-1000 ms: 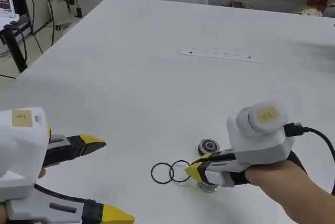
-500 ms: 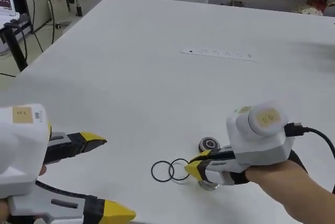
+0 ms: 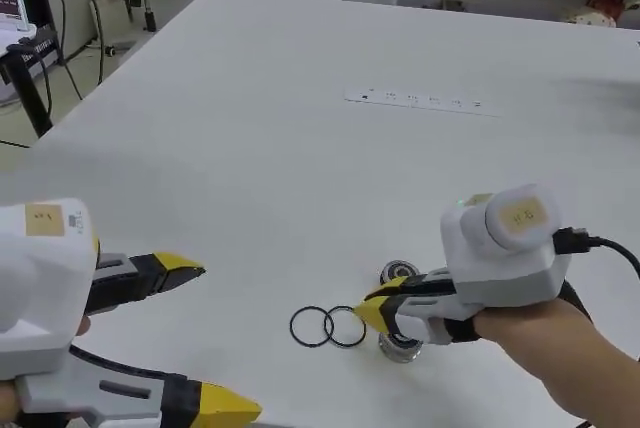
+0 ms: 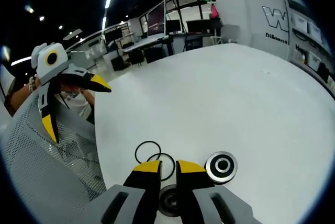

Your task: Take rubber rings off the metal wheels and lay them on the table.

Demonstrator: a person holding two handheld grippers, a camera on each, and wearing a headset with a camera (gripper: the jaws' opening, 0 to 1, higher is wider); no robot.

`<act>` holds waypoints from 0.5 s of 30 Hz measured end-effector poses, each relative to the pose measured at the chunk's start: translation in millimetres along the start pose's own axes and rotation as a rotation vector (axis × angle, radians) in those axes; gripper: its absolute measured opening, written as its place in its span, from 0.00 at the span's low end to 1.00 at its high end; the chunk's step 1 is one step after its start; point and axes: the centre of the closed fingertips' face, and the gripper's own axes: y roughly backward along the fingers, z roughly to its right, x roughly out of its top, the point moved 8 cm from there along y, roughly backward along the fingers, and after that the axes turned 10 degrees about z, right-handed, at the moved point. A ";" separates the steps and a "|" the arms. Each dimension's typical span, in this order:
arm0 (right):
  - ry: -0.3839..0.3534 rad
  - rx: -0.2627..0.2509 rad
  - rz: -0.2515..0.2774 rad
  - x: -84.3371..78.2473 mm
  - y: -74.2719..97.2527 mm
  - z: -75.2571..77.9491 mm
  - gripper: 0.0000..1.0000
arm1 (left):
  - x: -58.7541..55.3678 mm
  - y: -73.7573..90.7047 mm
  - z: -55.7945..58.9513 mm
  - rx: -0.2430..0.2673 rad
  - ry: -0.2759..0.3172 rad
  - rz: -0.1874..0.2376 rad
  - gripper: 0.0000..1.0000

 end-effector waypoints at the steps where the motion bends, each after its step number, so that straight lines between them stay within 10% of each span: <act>1: -0.002 -0.004 0.014 3.1 1.7 0.6 0.09 | 0.2 0.2 -0.1 0.000 0.000 0.002 0.84; 15: -0.085 -0.103 0.269 47.0 45.2 18.8 0.15 | 21.0 -1.1 0.1 -0.053 -0.058 0.047 0.87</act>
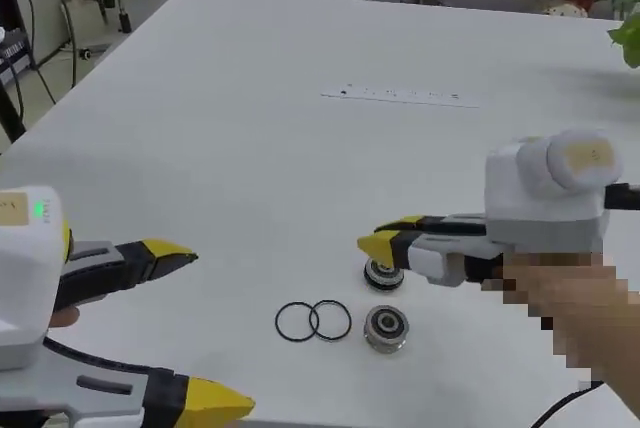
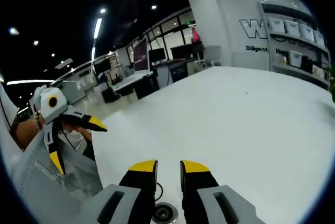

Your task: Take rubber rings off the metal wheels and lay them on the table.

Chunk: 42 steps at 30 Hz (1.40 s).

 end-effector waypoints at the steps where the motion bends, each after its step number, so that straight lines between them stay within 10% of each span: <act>1: -0.010 -0.008 0.024 5.9 3.0 2.3 0.15 | 5.2 -0.3 -1.8 -0.004 -0.010 0.007 0.86; 13: -0.026 -0.094 0.070 17.4 18.4 34.9 0.19 | 70.3 -8.9 -25.8 -0.028 -0.140 0.121 0.86; 22: 0.007 -0.099 -0.010 0.0 9.9 51.0 0.19 | 111.6 -38.1 -44.9 -0.058 -0.251 0.183 0.83; 29: 0.046 -0.050 -0.100 -21.7 2.3 55.2 0.20 | 122.1 -70.7 -53.2 -0.059 -0.444 0.171 0.66; 42: 0.055 0.049 -0.191 -53.3 -0.2 55.1 0.22 | 104.7 -139.3 -59.2 -0.117 -0.354 0.212 0.59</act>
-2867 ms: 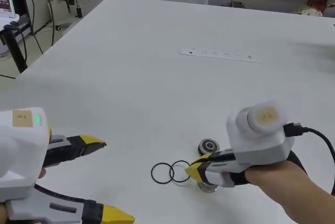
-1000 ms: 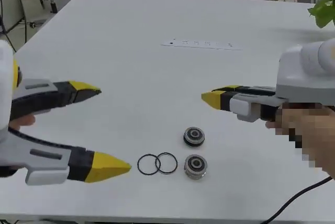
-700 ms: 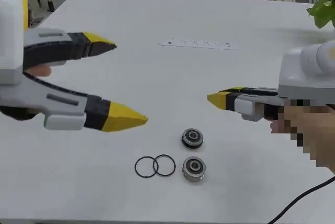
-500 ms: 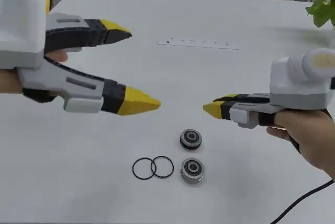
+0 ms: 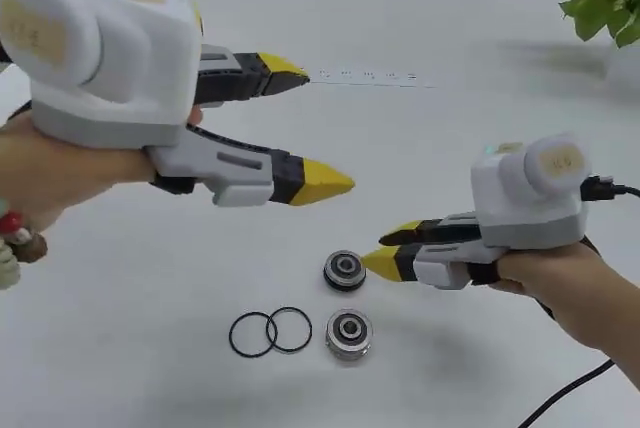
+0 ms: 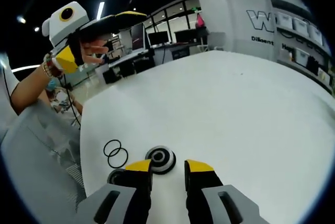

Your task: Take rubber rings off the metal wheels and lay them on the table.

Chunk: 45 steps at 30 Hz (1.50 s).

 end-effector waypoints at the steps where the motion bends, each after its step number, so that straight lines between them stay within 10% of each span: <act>1: 0.001 0.001 -0.011 -1.8 -0.9 -0.8 0.22 | -3.3 -2.7 -0.3 0.003 -0.005 -0.004 0.57; 10: 0.044 0.030 -0.070 -11.6 -5.8 -4.7 0.25 | -40.0 -24.6 12.1 -0.006 0.017 -0.051 0.50; 20: 0.048 0.027 -0.083 -16.2 -9.4 -3.4 0.26 | -95.8 -36.5 39.0 -0.023 0.186 -0.169 0.34; 30: 0.067 0.038 -0.091 -17.9 -13.2 -6.9 0.24 | -116.5 -38.9 56.4 -0.086 0.175 -0.273 0.22; 35: 0.074 0.040 -0.092 -17.9 -14.0 -7.9 0.24 | -122.5 -36.9 51.0 -0.034 0.263 -0.288 0.17; 45: 0.184 0.048 -0.098 -14.3 -14.2 -8.9 0.19 | -119.8 -43.3 53.7 -0.039 0.251 -0.236 0.14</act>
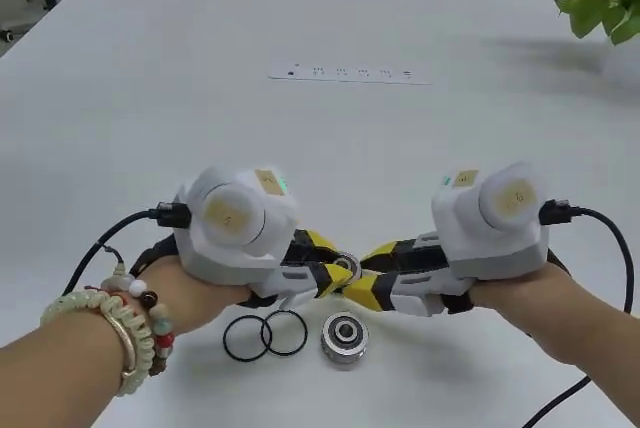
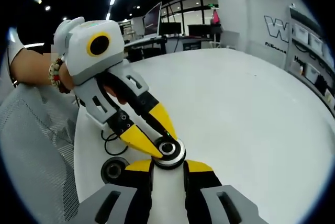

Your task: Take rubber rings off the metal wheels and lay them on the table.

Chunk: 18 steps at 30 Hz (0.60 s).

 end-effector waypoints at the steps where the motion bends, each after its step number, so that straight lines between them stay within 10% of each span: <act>1: -0.003 -0.005 0.000 0.5 0.1 -0.2 0.19 | 0.0 -0.2 0.2 0.000 0.000 0.001 0.14; 11: -0.032 -0.015 -0.016 -2.3 5.0 4.0 0.00 | 0.8 3.1 1.6 0.008 0.004 0.004 0.14; 18: -0.045 0.025 -0.015 -2.5 6.3 -1.0 0.05 | 0.5 4.9 2.9 -0.001 -0.005 0.005 0.14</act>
